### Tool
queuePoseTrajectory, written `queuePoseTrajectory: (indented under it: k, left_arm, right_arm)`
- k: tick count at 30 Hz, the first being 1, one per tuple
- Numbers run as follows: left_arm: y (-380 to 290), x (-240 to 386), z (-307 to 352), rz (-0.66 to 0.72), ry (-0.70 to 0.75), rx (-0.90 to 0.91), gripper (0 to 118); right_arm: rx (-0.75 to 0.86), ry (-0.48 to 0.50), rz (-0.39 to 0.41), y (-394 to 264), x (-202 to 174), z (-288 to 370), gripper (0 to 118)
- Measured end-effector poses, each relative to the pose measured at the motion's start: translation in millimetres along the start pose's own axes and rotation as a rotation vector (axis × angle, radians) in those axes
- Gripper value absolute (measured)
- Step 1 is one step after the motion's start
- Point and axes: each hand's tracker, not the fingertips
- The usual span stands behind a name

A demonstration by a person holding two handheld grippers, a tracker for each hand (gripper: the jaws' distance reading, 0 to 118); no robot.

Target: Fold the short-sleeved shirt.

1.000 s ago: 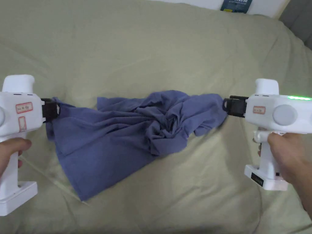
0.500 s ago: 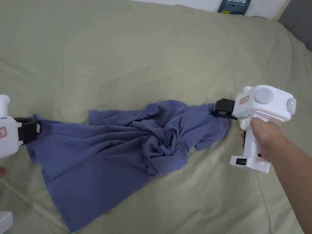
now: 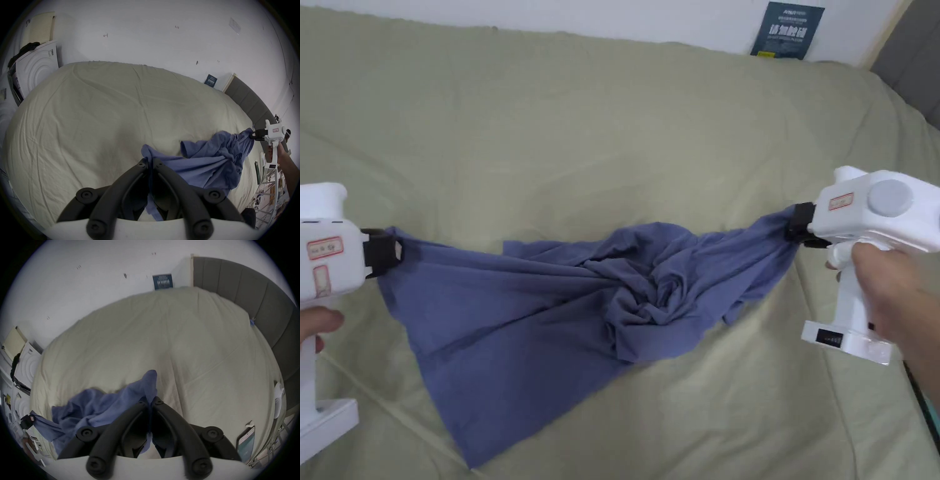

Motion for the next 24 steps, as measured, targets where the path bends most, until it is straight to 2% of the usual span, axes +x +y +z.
queuePoseTrajectory:
  k: [3, 6, 7, 10, 17, 19, 22, 24]
  left_arm:
    - [18, 2, 22, 0.001, -0.035, 0.04, 0]
    - [40, 5, 54, -0.013, 0.035, 0.136, 0]
    - [47, 7, 63, -0.015, 0.014, 0.15, 0]
    - [76, 12, 103, -0.054, 0.056, 0.244, 0]
    - [187, -2, 203, -0.048, 0.113, 0.461, 0]
    - [211, 15, 245, -0.078, 0.168, 0.53, 0]
    - [248, 25, 287, -0.084, 0.184, 0.585, 0]
    - [294, 2, 282, -0.071, 0.203, 0.627, 0]
  right_arm:
    - [0.078, 0.025, 0.003, 15, -2, 40, 4]
    - [0.156, 0.039, 0.019, 27, -10, 93, 4]
    - [0.171, 0.048, 0.025, 31, -11, 106, 4]
    - [0.258, 0.052, 0.071, 47, -22, 158, 4]
    - [0.532, 0.087, 0.087, 118, -52, 280, 4]
    - [0.588, 0.122, 0.064, 144, -61, 319, 4]
    - [0.678, 0.096, 0.025, 155, -81, 377, 4]
    - [0.735, 0.125, -0.008, 170, -87, 397, 4]
